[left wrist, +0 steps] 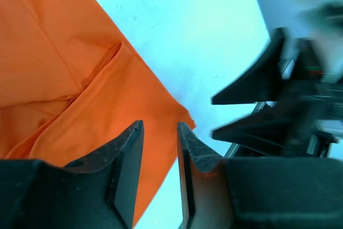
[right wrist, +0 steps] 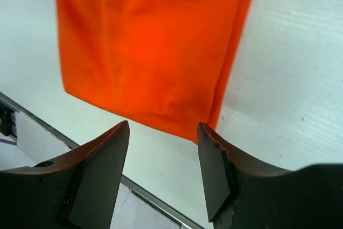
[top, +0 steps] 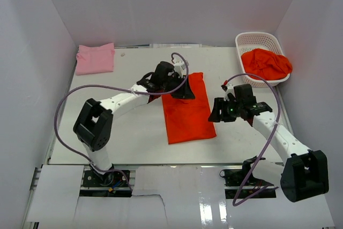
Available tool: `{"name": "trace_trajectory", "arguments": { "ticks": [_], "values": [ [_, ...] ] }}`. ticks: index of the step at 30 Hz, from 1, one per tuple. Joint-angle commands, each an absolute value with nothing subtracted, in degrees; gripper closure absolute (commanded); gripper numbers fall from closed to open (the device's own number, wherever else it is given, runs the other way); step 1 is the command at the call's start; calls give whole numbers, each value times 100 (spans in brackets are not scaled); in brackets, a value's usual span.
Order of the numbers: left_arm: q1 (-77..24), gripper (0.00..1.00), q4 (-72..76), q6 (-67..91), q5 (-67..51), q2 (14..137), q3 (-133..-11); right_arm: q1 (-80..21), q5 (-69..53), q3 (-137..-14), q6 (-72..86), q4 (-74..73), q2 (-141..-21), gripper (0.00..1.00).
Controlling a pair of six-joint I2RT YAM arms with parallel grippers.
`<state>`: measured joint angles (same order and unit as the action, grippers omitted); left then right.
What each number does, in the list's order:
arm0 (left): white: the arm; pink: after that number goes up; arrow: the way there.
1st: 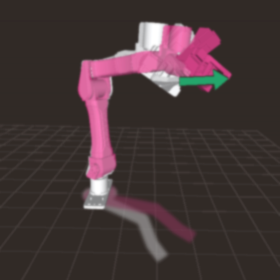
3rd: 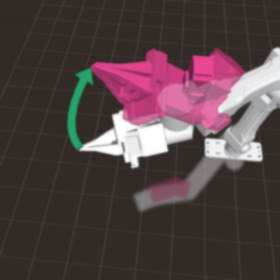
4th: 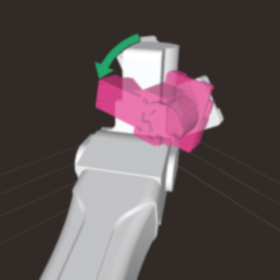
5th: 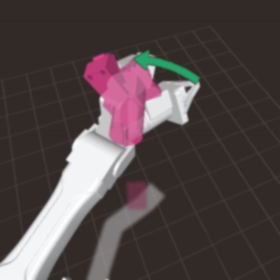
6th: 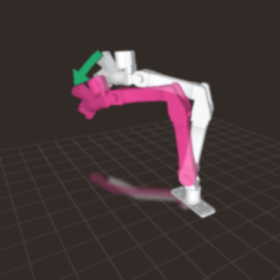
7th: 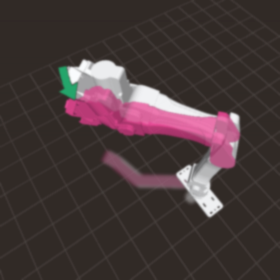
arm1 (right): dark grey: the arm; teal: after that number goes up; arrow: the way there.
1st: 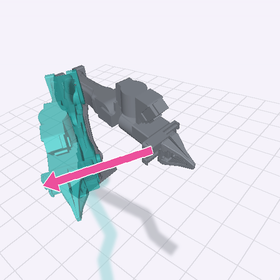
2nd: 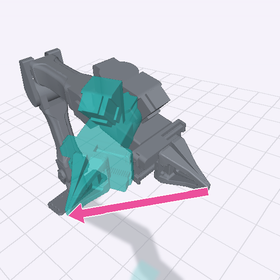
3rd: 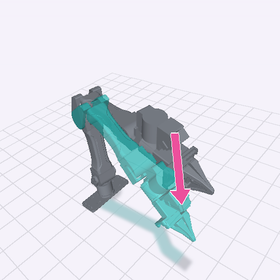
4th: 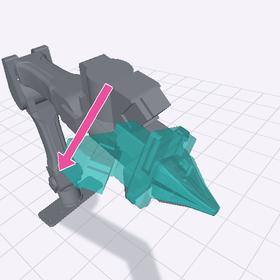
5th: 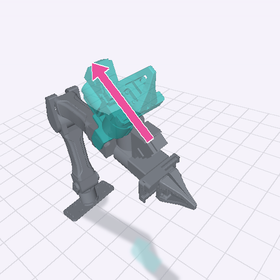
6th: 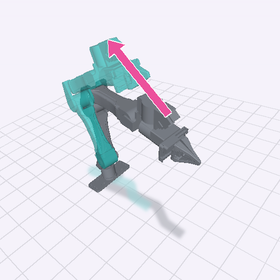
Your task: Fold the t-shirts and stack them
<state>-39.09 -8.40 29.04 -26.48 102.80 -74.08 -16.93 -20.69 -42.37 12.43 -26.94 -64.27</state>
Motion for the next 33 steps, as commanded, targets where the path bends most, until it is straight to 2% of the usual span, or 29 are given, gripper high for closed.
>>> {"name": "trace_trajectory", "arguments": {
  "ticks": [1,2,5,8,12,15,24,29,33],
  "values": [
    [-3920,57,-2228,2768,-1972,9381,-7612,-1591,-1661,-4255,1046,-3436,-6705,38],
    [-3920,47,-2450,2960,-1795,9230,-7446,-1573,-1774,-4210,1037,-3437,-6793,35],
    [-3911,34,-3031,3478,-1222,8547,-6719,-1407,-2081,-4018,914,-3358,-7127,32],
    [-3911,30,-3120,3927,-1037,7826,-5962,-1126,-2311,-3894,826,-3243,-7268,32],
    [-3902,29,-3094,4604,-1063,7208,-4802,-844,-2531,-3885,782,-3226,-7356,30],
    [-3911,29,-3024,4859,-1011,6857,-4335,-791,-2820,-3824,765,-3147,-7531,34],
    [-3911,30,-2945,5001,-958,6899,-4017,-800,-3234,-3621,870,-2857,-7866,37],
    [-3911,30,-2874,5080,-967,6908,-3920,-791,-3278,-3525,923,-2681,-8076,48],
    [-3911,30,-2743,5141,-1019,6926,-3797,-791,-3314,-3463,949,-2479,-8226,49]
  ]
}}
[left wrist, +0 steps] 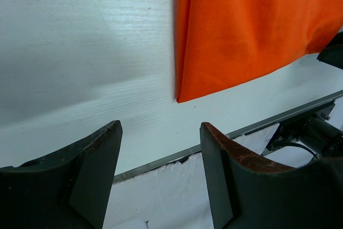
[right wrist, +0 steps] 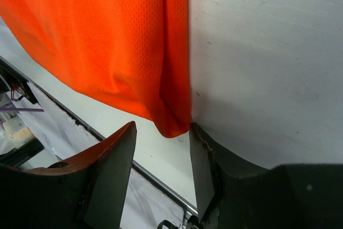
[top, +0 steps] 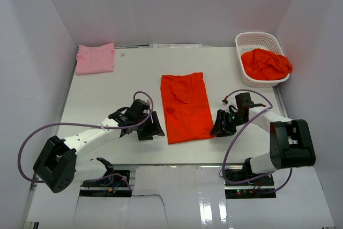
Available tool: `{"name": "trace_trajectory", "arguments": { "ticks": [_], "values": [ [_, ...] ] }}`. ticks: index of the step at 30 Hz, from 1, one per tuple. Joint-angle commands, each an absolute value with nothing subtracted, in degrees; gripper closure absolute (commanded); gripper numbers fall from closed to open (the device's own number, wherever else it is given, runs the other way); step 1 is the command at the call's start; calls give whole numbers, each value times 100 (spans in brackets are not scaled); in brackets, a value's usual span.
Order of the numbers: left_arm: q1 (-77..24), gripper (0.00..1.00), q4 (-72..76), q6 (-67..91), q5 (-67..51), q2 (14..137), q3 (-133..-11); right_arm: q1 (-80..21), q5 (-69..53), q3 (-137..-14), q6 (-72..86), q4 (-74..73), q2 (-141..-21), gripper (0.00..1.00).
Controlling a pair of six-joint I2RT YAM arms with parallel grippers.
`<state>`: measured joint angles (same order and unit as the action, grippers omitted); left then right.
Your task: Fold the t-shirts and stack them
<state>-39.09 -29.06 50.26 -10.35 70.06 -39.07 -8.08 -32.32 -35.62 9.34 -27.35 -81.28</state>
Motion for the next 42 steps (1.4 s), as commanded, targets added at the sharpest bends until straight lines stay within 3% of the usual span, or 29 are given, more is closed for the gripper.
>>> {"name": "trace_trajectory", "arguments": {
  "ticks": [1,5,8,9,12,27,37,42],
  "values": [
    [-3911,30,-2725,5150,-1037,6934,-3771,-791,-3313,-3454,958,-2409,-8244,49],
    [-3911,30,-2637,5194,-1072,6943,-3683,-800,-3349,-3375,984,-2242,-8402,53],
    [-3911,29,-2593,5212,-1090,6952,-3630,-800,-3270,-3357,1002,-2162,-8403,70],
    [-3911,30,-2567,5238,-1090,6952,-3560,-800,-3226,-3349,1011,-2136,-8394,82],
    [-3911,29,-2374,5317,-1186,6996,-3419,-809,-3208,-3375,967,-2153,-8385,92],
    [-4175,34,-950,6108,-844,7497,-2602,-888,-3138,-3401,976,-2180,-8314,92],
    [-4412,37,-1046,5994,-510,8340,-3111,-888,-3129,-3401,984,-2188,-8271,92],
    [-4517,51,-1072,5968,-545,8727,-3260,-896,-3138,-3419,976,-2197,-8279,92]
  ]
}}
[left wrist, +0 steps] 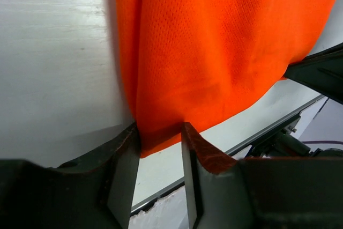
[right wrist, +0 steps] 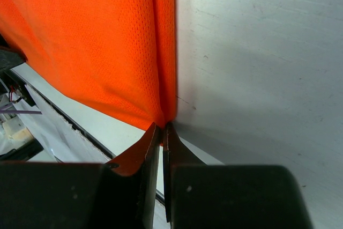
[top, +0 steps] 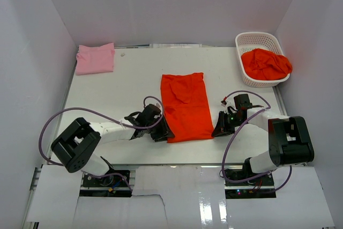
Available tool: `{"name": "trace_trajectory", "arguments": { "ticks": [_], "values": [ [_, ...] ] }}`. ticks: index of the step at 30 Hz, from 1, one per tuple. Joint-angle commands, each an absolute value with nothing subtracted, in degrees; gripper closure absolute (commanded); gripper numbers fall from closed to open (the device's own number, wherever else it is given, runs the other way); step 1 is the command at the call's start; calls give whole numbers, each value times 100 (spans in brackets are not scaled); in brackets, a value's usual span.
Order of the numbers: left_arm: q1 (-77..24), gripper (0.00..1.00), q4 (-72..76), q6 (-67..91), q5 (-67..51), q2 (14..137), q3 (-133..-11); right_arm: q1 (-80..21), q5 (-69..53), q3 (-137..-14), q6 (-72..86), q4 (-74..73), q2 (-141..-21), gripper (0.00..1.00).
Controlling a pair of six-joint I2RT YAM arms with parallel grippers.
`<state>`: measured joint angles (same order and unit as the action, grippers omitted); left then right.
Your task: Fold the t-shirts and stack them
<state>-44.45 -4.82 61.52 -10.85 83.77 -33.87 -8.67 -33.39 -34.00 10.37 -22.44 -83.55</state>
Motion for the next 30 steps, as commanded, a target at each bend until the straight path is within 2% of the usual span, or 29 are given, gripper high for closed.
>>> {"name": "trace_trajectory", "arguments": {
  "ticks": [1,4,8,17,30],
  "values": [
    [-4526,53,-1072,5959,-571,8797,-3278,-896,-3129,-3419,967,-2189,-8279,92],
    [-4553,56,-1160,5985,-606,8746,-3261,-896,-3120,-3436,967,-2206,-8271,92],
    [-4614,53,-1318,6090,-607,8421,-3156,-896,-3120,-3454,958,-2224,-8288,92],
    [-4623,51,-1486,6258,-650,7866,-2742,-896,-3120,-3472,923,-2241,-8332,92],
    [-4623,48,-1389,6064,-527,8569,-3138,-896,-3120,-3463,914,-2241,-8323,92]
  ]
}}
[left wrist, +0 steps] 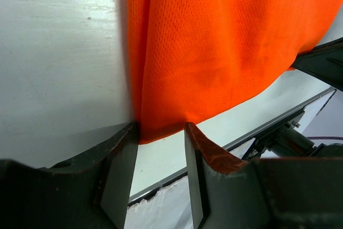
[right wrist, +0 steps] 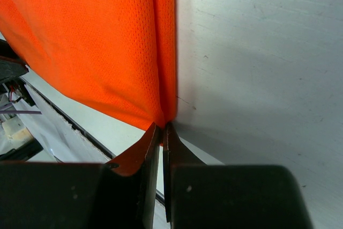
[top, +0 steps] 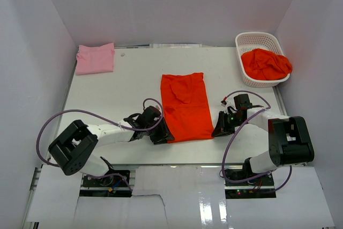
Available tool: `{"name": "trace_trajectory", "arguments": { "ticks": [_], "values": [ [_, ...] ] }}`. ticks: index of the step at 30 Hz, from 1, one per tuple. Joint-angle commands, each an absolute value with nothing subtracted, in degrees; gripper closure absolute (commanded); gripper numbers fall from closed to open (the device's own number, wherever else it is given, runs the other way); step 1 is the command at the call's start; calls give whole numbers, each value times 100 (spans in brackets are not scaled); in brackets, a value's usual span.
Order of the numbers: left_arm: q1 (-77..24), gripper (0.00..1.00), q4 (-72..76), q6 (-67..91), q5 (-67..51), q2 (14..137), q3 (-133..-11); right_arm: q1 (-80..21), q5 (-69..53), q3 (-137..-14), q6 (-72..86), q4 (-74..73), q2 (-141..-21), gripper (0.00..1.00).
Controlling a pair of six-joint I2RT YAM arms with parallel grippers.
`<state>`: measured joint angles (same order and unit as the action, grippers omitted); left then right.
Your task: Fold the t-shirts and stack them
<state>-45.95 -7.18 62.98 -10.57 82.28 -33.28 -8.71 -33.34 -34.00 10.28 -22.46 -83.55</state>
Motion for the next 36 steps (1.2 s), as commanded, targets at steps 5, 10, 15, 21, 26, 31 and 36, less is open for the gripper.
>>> {"name": "trace_trajectory", "arguments": {
  "ticks": [5,10,15,21,26,31,36],
  "values": [
    [-4614,72,-1345,6108,-536,8517,-3006,-896,-3120,-3472,914,-2250,-8323,92],
    [-4614,90,-1187,6038,-623,8718,-3050,-905,-3146,-3463,914,-2241,-8297,92],
    [-4597,100,-871,5924,-905,8877,-3032,-1037,-3103,-3472,940,-2381,-8139,92],
    [-4605,100,-975,5924,-1274,8614,-2805,-1300,-2909,-3288,1423,-2724,-7463,92],
    [-4597,100,-1335,5801,-1301,8078,-2610,-1380,-2857,-2998,1599,-3005,-6752,92],
    [-4562,100,-1661,5634,-1441,7910,-2672,-1625,-2786,-2778,1906,-3261,-6258,92],
    [-4562,100,-2011,5449,-1521,7656,-2812,-1915,-2786,-2681,2065,-3436,-5907,92]
  ]
}}
